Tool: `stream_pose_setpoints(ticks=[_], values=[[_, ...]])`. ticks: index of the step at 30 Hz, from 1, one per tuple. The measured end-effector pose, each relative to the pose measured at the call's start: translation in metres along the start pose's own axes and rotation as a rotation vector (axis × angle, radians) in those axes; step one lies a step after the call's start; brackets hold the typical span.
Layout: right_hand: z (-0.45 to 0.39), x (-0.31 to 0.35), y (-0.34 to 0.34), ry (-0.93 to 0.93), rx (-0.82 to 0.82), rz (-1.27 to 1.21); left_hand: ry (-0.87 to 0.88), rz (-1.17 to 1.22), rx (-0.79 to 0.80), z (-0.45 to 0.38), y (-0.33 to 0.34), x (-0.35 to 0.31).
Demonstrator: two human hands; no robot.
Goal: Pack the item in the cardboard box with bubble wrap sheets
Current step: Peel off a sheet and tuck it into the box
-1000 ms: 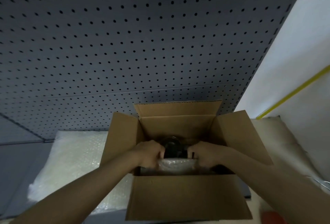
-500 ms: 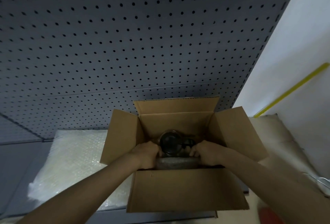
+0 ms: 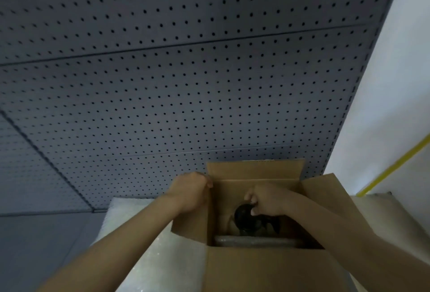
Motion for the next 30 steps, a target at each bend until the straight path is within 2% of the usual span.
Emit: stream_pose_setpoints(ticks=[10,17,22,27,30], values=[[-0.044,0.14,-0.011,-0.007,-0.309,-0.014,-0.113,-0.074,-0.068,0.064,-0.041,0.151],[-0.072,0.247,0.004,-0.004,-0.341,0.05,-0.14,-0.094,0.056,0.114,-0.034,0.259],[-0.097,0.276,0.04,-0.017,-0.234,-0.028,-0.16,-0.038,0.142,0.117,0.003,0.285],[-0.128,0.262,0.097,0.111,-0.089,0.097,-0.161,0.03,0.226,0.106,0.063,0.285],[-0.138,0.242,0.138,0.203,0.056,0.114,-0.141,0.074,0.284,0.101,0.105,0.279]])
Point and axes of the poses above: each hand's wrist, its own z-axis away from the middle knuckle, its own y-axis out of the palm, x = y × z, the point moved 2 cm from there along -z, towards the middle knuckle, and after that the axes turned 7 degrees about z, right-handed, at the moved point
